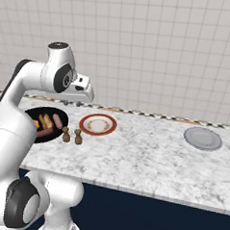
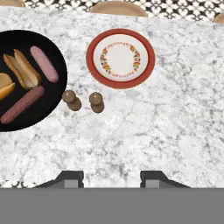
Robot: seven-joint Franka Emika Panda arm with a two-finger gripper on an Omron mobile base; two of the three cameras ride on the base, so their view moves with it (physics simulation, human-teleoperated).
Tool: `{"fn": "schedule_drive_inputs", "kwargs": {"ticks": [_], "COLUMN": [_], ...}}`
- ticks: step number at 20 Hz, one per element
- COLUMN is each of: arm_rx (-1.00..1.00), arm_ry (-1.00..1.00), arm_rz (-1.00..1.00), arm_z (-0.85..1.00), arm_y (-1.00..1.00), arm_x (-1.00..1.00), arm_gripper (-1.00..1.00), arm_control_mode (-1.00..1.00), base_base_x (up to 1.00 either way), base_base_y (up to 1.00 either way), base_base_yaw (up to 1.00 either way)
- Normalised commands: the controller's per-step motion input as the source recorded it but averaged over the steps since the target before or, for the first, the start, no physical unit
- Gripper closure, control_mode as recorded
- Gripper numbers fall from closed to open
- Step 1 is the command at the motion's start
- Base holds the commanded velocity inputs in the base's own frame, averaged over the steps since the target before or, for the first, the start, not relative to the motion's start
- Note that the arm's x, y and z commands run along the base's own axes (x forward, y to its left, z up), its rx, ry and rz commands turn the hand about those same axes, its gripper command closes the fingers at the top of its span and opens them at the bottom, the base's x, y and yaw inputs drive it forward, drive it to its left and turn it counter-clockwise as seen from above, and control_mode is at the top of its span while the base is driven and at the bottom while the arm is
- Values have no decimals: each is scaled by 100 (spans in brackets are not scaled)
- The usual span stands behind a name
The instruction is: Place one bun and one sausage from the bowl on each plate.
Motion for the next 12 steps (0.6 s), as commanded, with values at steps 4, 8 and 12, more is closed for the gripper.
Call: {"fn": "schedule_drive_inputs", "kwargs": {"ticks": [4, 8, 12], "arm_rx": [-2, -2, 1], "arm_ry": [0, -5, 7], "arm_rz": [10, 17, 22], "arm_z": [0, -42, -62], "arm_y": [41, 100, 100], "arm_x": [-13, 12, 44], "arm_gripper": [-100, -100, -100], "arm_control_mode": [-100, -100, -100], "base_base_x": [0, 0, 0], "base_base_y": [0, 0, 0], "base_base_yaw": [0, 0, 0]}}
